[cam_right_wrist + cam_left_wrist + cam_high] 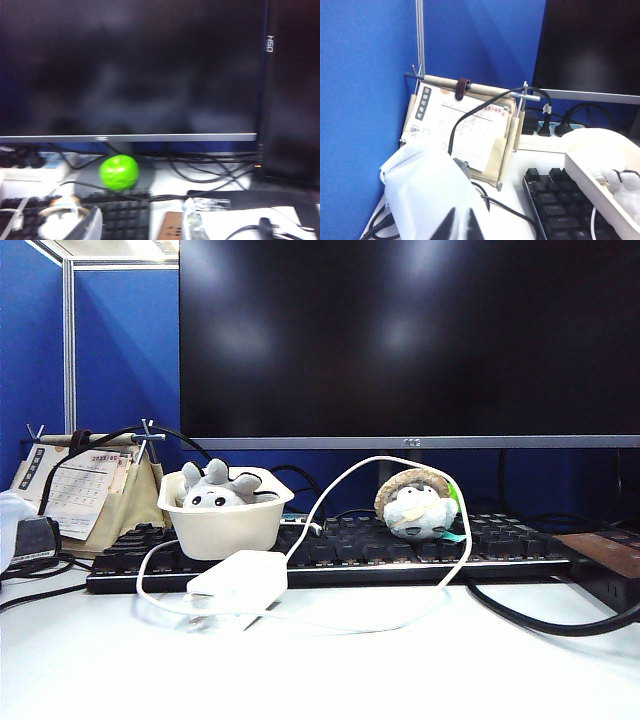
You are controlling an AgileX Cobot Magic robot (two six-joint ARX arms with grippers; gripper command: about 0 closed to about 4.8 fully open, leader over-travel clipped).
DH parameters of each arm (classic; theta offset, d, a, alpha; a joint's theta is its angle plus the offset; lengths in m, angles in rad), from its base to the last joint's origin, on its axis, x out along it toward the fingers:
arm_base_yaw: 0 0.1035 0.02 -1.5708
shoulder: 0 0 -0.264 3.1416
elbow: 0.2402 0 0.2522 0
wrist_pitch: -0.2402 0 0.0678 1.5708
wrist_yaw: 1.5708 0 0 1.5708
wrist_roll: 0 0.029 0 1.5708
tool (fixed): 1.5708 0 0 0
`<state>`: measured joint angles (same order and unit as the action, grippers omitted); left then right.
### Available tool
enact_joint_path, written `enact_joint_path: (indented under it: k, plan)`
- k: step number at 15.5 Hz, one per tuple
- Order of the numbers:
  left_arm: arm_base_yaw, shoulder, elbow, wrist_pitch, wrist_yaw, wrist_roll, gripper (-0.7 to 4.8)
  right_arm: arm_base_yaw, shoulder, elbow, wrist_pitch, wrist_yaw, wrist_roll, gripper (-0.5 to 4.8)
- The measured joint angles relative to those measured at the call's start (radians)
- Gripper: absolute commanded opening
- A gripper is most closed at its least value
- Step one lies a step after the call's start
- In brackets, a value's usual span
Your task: Identity fluffy octopus among items on the table, put them into the paper lunch box.
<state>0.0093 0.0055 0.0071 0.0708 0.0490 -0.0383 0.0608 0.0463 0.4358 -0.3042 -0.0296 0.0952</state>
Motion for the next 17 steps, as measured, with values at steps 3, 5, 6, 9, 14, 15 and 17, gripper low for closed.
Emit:
enact_joint_path:
  k: [3,5,6,9,14,15,17]
  plan:
    - [0.000,0.000,0.000,0.000,0.000,0.000,0.30,-0.101,-0.001,-0.039,0.023,-0.074,0.000,2.12]
    - [0.000,0.000,0.000,0.000,0.000,0.000,0.30,-0.103,-0.001,-0.130,0.097,-0.080,0.002,2.12]
    - [0.000,0.000,0.000,0.000,0.000,0.000,0.30,-0.103,0.000,-0.159,0.110,-0.088,0.005,2.12]
    - [0.000,0.000,0.000,0.000,0.000,0.000,0.30,-0.103,-0.003,-0.240,0.168,-0.105,0.005,2.12]
    - [0.000,0.000,0.000,0.000,0.000,0.000,0.30,-0.103,-0.042,-0.343,0.308,-0.105,0.004,2.12]
    - [0.000,0.000,0.000,0.000,0.000,0.000,0.30,-0.103,-0.042,-0.344,0.320,-0.103,-0.006,2.12]
    - [0.000,0.000,0.000,0.000,0.000,0.000,0.30,-0.103,-0.042,-0.378,0.394,-0.103,-0.013,2.12]
